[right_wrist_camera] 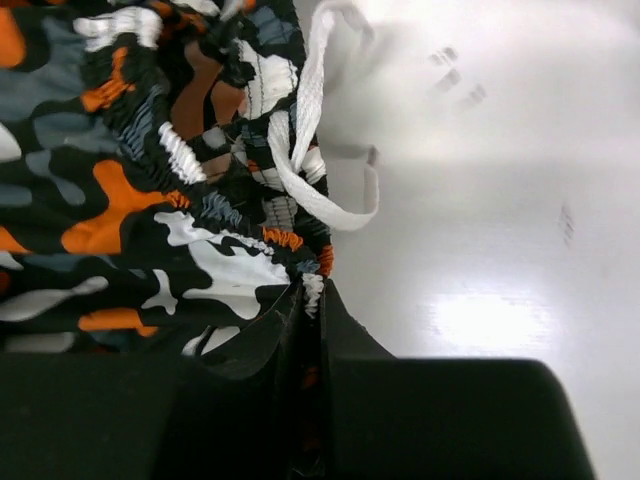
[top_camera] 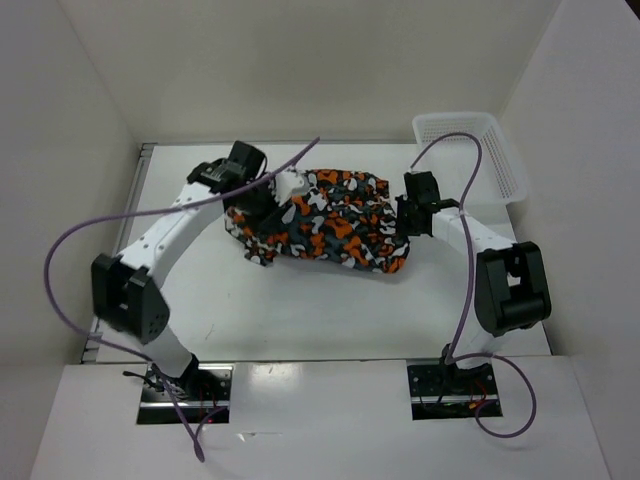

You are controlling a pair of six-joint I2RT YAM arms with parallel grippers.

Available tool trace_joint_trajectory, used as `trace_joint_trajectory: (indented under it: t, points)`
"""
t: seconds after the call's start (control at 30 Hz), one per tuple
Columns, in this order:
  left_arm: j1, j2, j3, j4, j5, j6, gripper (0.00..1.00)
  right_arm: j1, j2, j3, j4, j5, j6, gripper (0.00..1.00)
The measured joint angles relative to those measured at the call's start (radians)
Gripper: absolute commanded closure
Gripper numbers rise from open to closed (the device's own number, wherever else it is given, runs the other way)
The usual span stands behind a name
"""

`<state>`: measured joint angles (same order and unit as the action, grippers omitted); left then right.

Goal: Fold and stack the shorts
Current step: Flatten the shorts out, then fold the shorts

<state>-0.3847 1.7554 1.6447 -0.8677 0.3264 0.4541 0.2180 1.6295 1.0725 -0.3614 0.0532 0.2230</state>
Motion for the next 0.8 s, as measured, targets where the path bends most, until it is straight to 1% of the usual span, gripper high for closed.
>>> trace_joint_trajectory:
  t: [0.03, 0.07, 0.13, 0.17, 0.2, 0.23, 0.3, 0.33, 0.37, 0.4, 0.43, 0.53, 0.6, 0.73, 0.8]
  points:
    - [-0.007, -0.079, -0.072, -0.031, 0.003, 0.027, 0.47, -0.005, -0.008, -0.015, -0.005, 0.009, -0.005, 0.88]
    - [-0.01, -0.14, -0.13, -0.071, 0.015, 0.059, 0.41, -0.009, -0.01, -0.028, -0.006, 0.015, -0.009, 0.88]
    - [-0.01, -0.19, -0.206, -0.145, 0.043, 0.096, 0.29, -0.014, -0.01, -0.043, -0.015, 0.023, -0.014, 0.71]
    - [-0.01, -0.188, -0.233, -0.18, 0.056, 0.109, 0.18, -0.016, -0.01, -0.049, -0.019, 0.027, -0.017, 0.68]
    - [-0.01, -0.179, -0.256, -0.202, 0.066, 0.126, 0.14, -0.016, -0.011, -0.051, -0.023, 0.03, -0.021, 0.61]
    - [-0.01, -0.164, -0.282, -0.227, 0.072, 0.135, 0.12, -0.016, -0.011, -0.052, -0.024, 0.03, -0.027, 0.55]
    - [-0.01, -0.144, -0.32, -0.267, 0.076, 0.146, 0.06, -0.016, -0.017, -0.055, -0.024, 0.03, -0.033, 0.47]
    - [-0.01, -0.143, -0.328, -0.279, 0.075, 0.143, 0.01, -0.016, -0.024, -0.062, -0.024, 0.03, -0.037, 0.44]
    - [-0.008, -0.143, -0.325, -0.279, 0.076, 0.129, 0.01, -0.016, -0.036, -0.071, -0.026, 0.03, -0.037, 0.38]
    - [-0.006, -0.144, -0.31, -0.272, 0.077, 0.102, 0.01, -0.016, -0.049, -0.081, -0.027, 0.031, -0.039, 0.25]
    - [-0.003, -0.14, -0.289, -0.259, 0.079, 0.078, 0.01, -0.016, -0.062, -0.089, -0.031, 0.032, -0.035, 0.2]
    - [0.009, -0.1, -0.169, -0.211, 0.084, 0.01, 0.01, -0.016, -0.112, -0.106, -0.049, 0.047, -0.043, 0.1]
    - [0.009, -0.079, -0.116, -0.158, 0.075, -0.016, 0.01, -0.016, -0.146, -0.107, -0.056, 0.066, -0.044, 0.09]
    - [-0.016, -0.076, -0.113, -0.084, -0.018, -0.052, 0.01, -0.02, -0.193, -0.108, -0.067, 0.102, -0.05, 0.08]
    - [-0.026, -0.072, -0.113, -0.056, -0.04, -0.061, 0.01, -0.029, -0.198, -0.108, -0.074, 0.099, -0.05, 0.08]
